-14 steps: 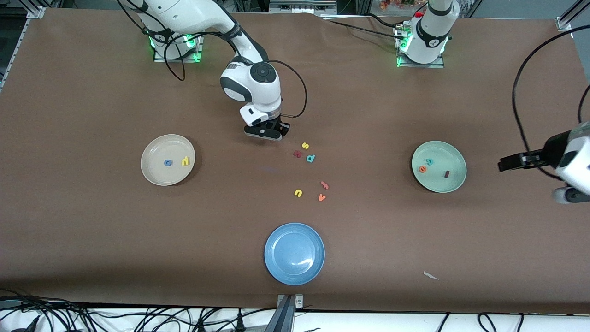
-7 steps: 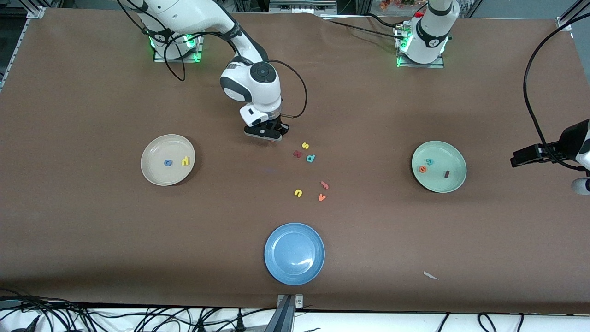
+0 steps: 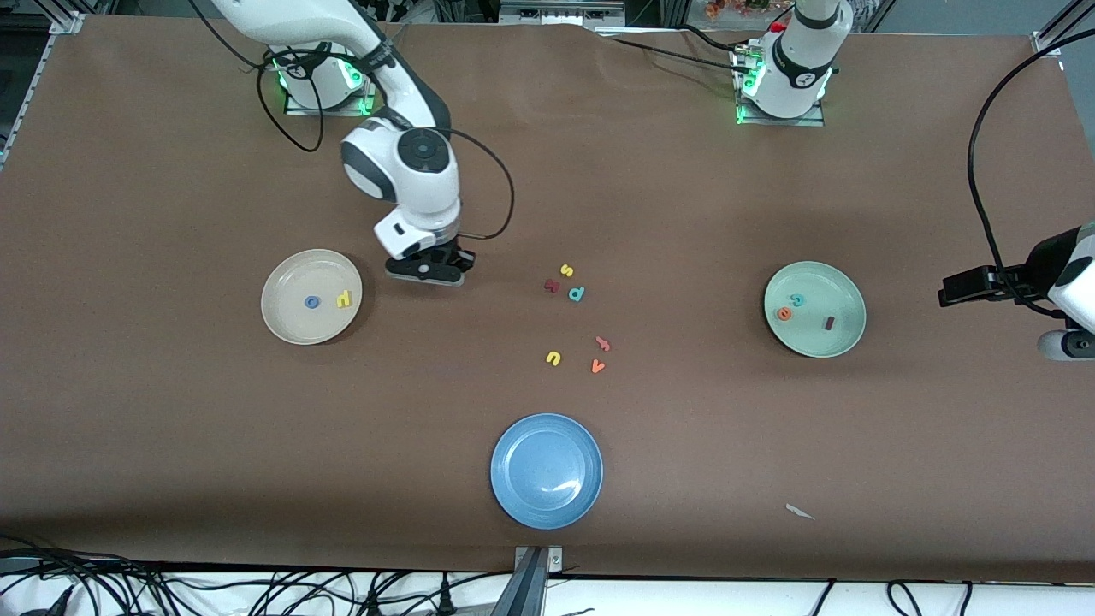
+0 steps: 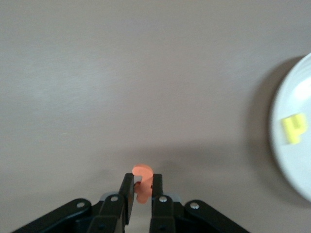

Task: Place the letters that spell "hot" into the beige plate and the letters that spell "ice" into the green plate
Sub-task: 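Place the orange 3 on the beige plate with the right gripper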

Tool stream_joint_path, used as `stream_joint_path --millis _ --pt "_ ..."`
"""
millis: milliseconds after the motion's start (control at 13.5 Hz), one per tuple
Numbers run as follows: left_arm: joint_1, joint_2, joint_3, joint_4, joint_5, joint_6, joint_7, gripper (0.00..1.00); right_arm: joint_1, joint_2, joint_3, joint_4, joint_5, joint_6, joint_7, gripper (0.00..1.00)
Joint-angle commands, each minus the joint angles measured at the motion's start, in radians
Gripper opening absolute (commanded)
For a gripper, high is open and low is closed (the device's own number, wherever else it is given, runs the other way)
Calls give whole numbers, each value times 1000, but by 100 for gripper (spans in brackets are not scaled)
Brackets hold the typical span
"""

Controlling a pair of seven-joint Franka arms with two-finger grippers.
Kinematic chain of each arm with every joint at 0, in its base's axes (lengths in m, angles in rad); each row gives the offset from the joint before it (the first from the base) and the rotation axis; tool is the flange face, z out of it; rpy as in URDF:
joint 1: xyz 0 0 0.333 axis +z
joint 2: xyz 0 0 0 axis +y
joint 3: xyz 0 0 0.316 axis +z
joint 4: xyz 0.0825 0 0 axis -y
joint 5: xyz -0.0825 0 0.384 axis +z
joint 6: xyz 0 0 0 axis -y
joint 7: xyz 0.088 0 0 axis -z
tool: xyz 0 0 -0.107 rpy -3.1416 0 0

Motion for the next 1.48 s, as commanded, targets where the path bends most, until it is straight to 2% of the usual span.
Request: stream_joint_path --millis 0,370,813,887,961,1035,1109,1182,1404 --pt "-5 -13 18 -32 -21 8 20 99 -108 -108 34 -112 -12 -5 -137 5" --pt "-7 -23 15 -67 -21 -8 31 98 -201 -227 31 -224 31 -44 -367 5" --pt "-4 -27 16 -60 -24 -7 34 97 -301 -234 28 -247 31 -39 -531 6" --pt "-4 -27 15 -57 -25 -5 32 97 -301 -233 28 -253 31 -35 -533 16" --pt "-7 -27 12 -57 -27 -5 31 97 -304 -231 28 -255 31 -34 -531 48" --pt "-14 -29 9 -57 -27 -7 23 97 -306 -228 28 -255 32 -34 -531 75" --pt "-20 -29 5 -60 -25 -8 18 97 -306 -227 28 -255 32 -34 -531 94" --pt "-34 -30 5 -60 -21 -8 18 97 -306 -227 28 -255 34 -36 -530 99" --pt "-30 -41 12 -63 -21 -10 32 97 -306 -227 28 -248 69 -47 -536 99"
